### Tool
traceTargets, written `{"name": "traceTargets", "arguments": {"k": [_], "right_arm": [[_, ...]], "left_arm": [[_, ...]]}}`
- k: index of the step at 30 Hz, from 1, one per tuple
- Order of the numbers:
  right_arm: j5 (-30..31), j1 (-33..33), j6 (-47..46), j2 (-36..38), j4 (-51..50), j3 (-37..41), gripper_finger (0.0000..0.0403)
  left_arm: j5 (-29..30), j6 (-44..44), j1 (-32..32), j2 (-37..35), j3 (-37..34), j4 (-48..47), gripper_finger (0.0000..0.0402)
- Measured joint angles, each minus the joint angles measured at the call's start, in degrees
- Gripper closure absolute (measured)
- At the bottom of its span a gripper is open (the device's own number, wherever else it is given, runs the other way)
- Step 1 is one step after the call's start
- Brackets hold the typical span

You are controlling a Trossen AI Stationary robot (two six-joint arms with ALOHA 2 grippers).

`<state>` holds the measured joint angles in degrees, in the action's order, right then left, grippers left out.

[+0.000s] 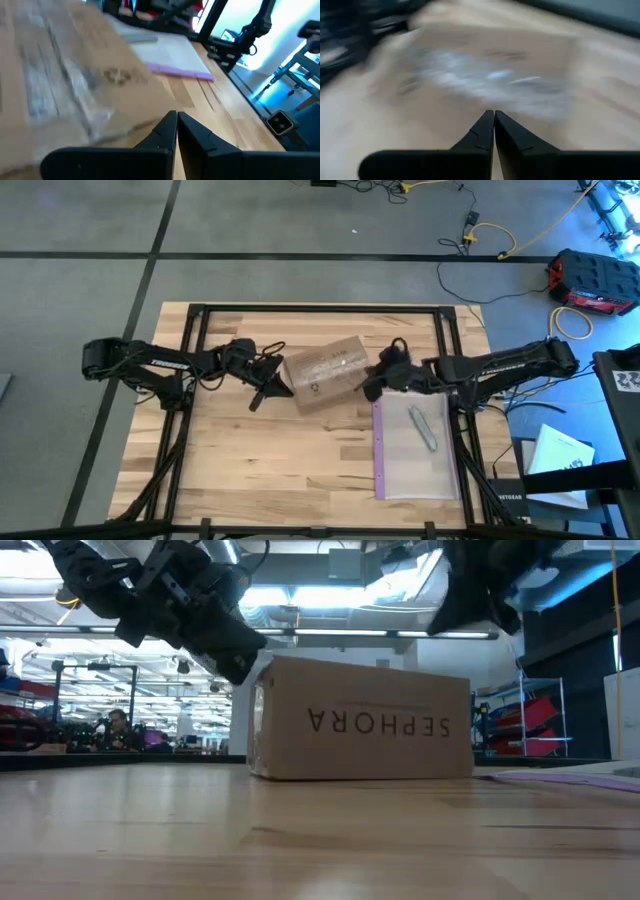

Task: Unpack boxes
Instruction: Open the cardboard box using the cutter

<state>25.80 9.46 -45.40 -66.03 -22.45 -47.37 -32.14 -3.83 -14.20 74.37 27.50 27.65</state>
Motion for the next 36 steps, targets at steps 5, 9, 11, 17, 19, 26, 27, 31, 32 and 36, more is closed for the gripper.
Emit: {"name": "traceTargets", "arguments": {"k": [5,9,11,17,19,26,27,31,32,36], "right_arm": [[-11.7,7.4,3.0,-1.8,5.1,0.0,0.0402],[-11.0,15.1,0.8,-5.4,5.3,0.0,0.0403],[-8.5,17.7,0.2,-7.3,5.7,0.0,0.0403],[10.4,19.0,-11.9,-13.2,1.2,0.1,0.0403],[13.3,19.0,-15.0,-16.1,1.5,0.1,0.0403],[17.8,19.1,-21.3,-25.9,2.9,0.1,0.0403],[19.4,19.0,-21.7,-26.9,2.8,0.2,0.0403],[25.5,17.5,-21.8,-28.5,1.9,0.2,0.0403],[26.3,16.9,-21.8,-28.5,1.1,0.2,0.0403],[28.7,14.3,-21.8,-27.7,-1.7,0.2,0.0403]], "left_arm": [[-3.7,-2.7,-7.1,0.0,3.4,0.2,0.0401],[-8.3,-1.4,-12.9,0.0,8.3,-1.0,0.0401],[-8.5,2.5,-15.9,0.5,12.1,-5.1,0.0401],[-5.6,17.7,-24.1,12.9,23.0,-28.9,0.0401],[-6.7,21.7,-25.8,17.2,24.4,-31.6,0.0402],[-15.4,24.5,-24.7,22.6,24.7,-33.7,0.0401],[-15.5,25.0,-23.9,22.6,24.7,-34.4,0.0402],[-18.4,26.9,-19.6,22.5,24.7,-40.7,0.0402],[-19.3,27.4,-18.2,22.5,24.7,-42.4,0.0402],[-21.2,30.9,-12.5,22.5,24.7,-50.3,0.0402]]}}
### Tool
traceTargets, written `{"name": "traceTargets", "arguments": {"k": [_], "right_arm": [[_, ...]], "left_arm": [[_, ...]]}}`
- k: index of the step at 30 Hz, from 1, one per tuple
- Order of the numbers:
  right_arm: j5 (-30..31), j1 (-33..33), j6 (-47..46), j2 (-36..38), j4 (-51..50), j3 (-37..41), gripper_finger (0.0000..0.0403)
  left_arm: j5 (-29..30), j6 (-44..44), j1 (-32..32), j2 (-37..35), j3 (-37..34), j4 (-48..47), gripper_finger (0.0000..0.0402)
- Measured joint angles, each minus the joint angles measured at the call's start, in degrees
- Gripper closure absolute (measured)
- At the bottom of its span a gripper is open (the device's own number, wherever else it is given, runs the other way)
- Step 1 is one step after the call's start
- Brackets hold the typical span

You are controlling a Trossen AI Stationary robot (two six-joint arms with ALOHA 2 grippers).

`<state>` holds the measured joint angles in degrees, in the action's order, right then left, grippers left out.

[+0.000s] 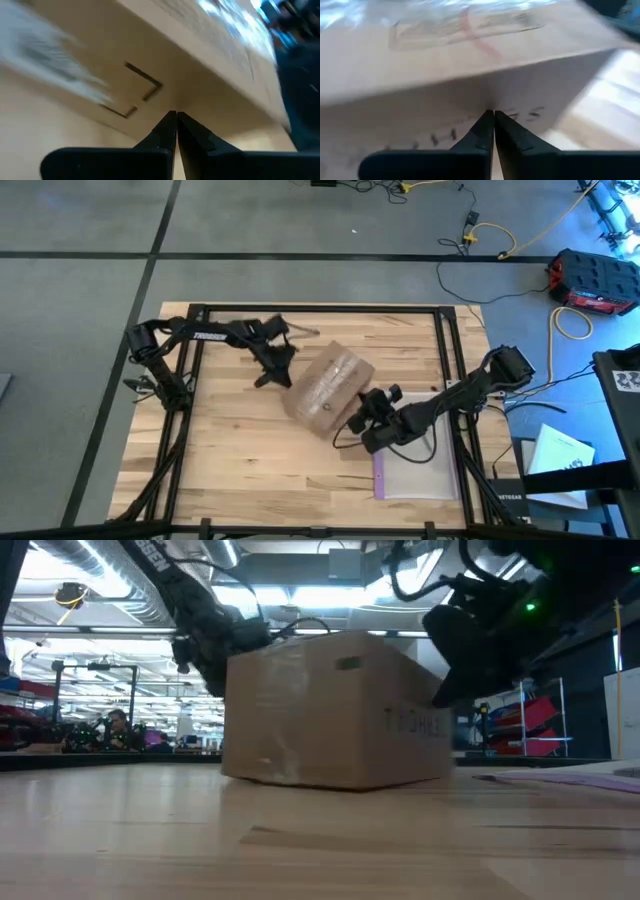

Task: Unpack boxes
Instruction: Open the cardboard box using the cutter

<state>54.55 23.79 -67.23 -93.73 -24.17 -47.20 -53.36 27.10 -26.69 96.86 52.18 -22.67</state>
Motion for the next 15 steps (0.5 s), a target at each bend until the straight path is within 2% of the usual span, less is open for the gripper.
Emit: {"name": "traceTargets", "arguments": {"k": [4,10,15], "right_arm": [[-0.1,-3.5,4.3,1.6,-0.8,0.0,0.0403],[-0.6,-9.9,14.8,5.8,0.6,0.0,0.0403],[-0.5,-11.1,17.8,12.9,0.6,0.0,0.0403]], "left_arm": [[-1.4,2.0,5.6,-0.1,0.0,-5.3,0.0402],[-1.5,1.6,13.2,-2.3,-0.1,-4.2,0.0402],[5.6,0.2,14.6,-6.1,-0.1,-0.2,0.0402]]}}
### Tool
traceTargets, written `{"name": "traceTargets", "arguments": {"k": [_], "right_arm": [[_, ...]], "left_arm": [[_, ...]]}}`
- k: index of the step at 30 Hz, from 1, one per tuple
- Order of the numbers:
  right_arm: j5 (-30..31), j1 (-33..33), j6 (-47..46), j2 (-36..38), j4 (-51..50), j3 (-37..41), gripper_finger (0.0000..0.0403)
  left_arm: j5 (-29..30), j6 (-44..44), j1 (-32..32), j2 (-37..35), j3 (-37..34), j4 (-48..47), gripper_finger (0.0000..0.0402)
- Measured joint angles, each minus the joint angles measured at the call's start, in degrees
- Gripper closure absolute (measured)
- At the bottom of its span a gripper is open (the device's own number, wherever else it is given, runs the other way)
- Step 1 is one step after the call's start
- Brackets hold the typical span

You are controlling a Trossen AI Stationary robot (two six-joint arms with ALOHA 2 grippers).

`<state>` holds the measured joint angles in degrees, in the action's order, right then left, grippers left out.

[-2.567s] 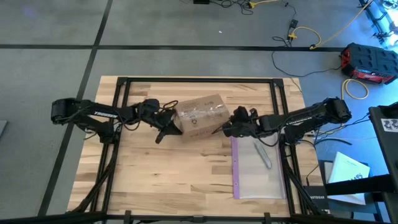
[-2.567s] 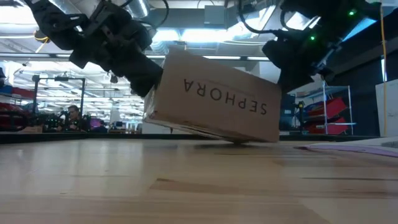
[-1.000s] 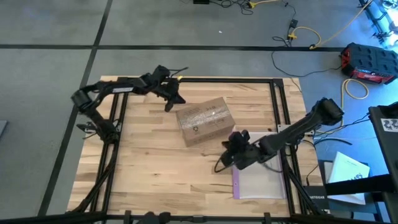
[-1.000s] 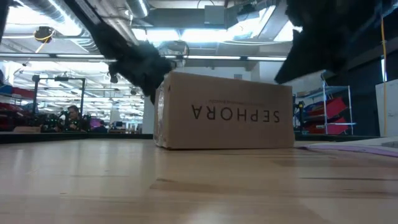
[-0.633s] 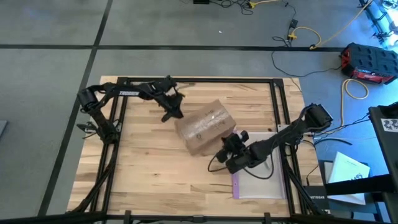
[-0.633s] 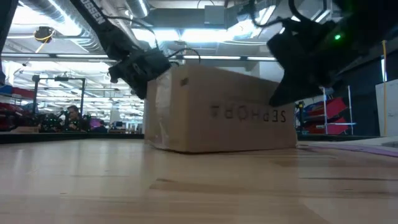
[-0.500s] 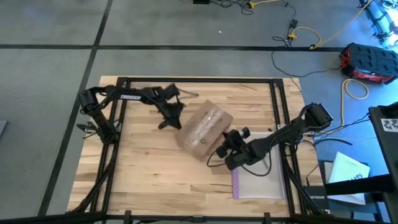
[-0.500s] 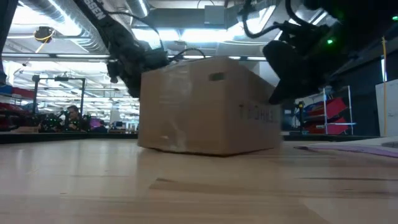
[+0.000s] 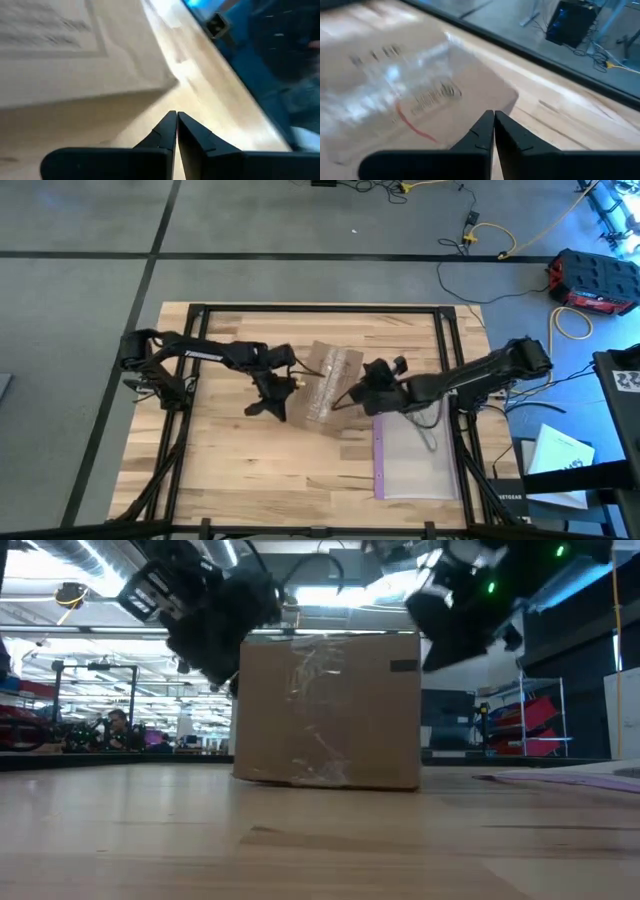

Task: Unpack boxes
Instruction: Open the cardboard box using the cutter

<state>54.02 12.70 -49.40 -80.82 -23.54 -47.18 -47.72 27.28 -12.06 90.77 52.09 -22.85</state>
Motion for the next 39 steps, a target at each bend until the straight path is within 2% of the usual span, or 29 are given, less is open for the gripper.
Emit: {"name": "traceTargets", "arguments": {"k": [3,5,7,9,13,15,20,23,27,32,36,39], "right_arm": [[-0.6,0.8,0.2,5.0,0.8,0.0,0.0403],[-1.8,2.0,0.2,7.8,3.0,0.0,0.0403],[-6.9,3.5,1.8,9.8,6.7,0.0,0.0403],[-11.6,5.5,4.1,10.5,12.6,0.0,0.0403],[-24.9,10.1,7.6,9.9,23.8,-0.1,0.0403],[-29.2,12.1,7.3,8.4,26.1,-0.1,0.0403],[-25.8,16.4,2.3,4.9,25.8,0.0,0.0397],[-25.6,17.8,0.2,3.6,25.6,-0.4,0.0374],[-26.6,18.5,-0.7,1.0,24.4,-4.0,0.0313],[-24.8,20.7,4.8,-3.9,18.6,-9.4,0.0227],[-20.4,23.0,-0.1,-7.8,8.9,-12.6,0.0164],[-15.0,24.4,-3.7,-10.0,5.2,-14.2,0.0123]], "left_arm": [[5.1,-1.9,-0.7,-3.4,0.0,5.0,0.0402],[11.5,-2.7,-1.0,-6.2,0.0,8.2,0.0402],[21.0,-1.7,-1.0,-9.1,0.0,10.8,0.0402],[27.0,0.9,-1.0,-11.2,0.0,12.9,0.0402],[28.0,1.8,-4.0,-12.0,0.2,19.2,0.0402],[27.6,2.1,-6.3,-10.5,0.9,20.6,0.0402],[25.6,3.7,-10.9,-4.6,4.9,19.3,0.0400],[21.9,3.1,-13.0,-2.3,9.1,19.5,0.0386],[19.7,5.4,-14.5,-0.1,13.2,18.4,0.0330],[19.1,5.0,-15.2,1.0,15.0,16.7,0.0223],[19.2,0.5,-17.0,3.7,15.0,16.0,0.0142],[19.3,1.0,-17.8,5.7,15.3,16.0,0.0102]]}}
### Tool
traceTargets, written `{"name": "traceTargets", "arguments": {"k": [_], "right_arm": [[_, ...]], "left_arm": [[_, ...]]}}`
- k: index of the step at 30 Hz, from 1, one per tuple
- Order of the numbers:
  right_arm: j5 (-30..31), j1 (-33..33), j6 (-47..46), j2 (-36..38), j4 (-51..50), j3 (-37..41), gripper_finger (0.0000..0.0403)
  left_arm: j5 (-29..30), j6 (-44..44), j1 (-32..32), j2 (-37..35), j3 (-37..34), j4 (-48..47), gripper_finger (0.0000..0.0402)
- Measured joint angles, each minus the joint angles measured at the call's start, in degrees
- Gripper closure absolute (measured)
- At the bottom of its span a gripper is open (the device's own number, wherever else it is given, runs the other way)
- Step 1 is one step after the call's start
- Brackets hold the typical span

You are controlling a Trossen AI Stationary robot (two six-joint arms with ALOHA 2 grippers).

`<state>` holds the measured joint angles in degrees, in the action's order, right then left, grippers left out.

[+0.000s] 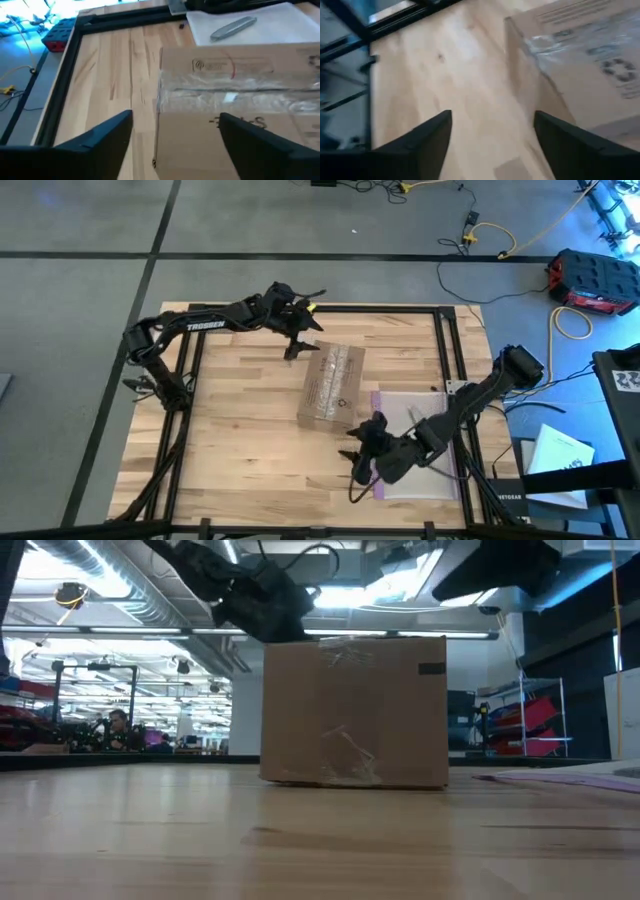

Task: Unpack boxes
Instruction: Open the cardboard box using the cutter

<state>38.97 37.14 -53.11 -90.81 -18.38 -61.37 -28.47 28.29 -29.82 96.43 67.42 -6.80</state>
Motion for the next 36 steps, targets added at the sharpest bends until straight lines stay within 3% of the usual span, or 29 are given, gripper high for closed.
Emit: {"name": "traceTargets", "arguments": {"k": [7,14,28,36], "right_arm": [[7.6,2.0,-4.7,-4.4,-0.7,-1.0,0.0072],[14.3,1.6,-9.7,-8.2,-7.5,-0.9,0.0073],[14.2,-4.5,-11.0,-9.3,-17.9,-1.0,0.0077],[14.2,-4.7,-11.1,-9.2,-19.4,-1.0,0.0077]], "left_arm": [[-0.1,3.9,0.0,4.2,2.3,0.2,0.0084],[-1.3,4.6,0.1,5.8,2.7,-1.5,0.0084],[-8.7,5.7,0.2,5.0,3.0,-24.2,0.0087],[-10.4,8.0,-0.4,2.0,2.6,-30.6,0.0128]]}}
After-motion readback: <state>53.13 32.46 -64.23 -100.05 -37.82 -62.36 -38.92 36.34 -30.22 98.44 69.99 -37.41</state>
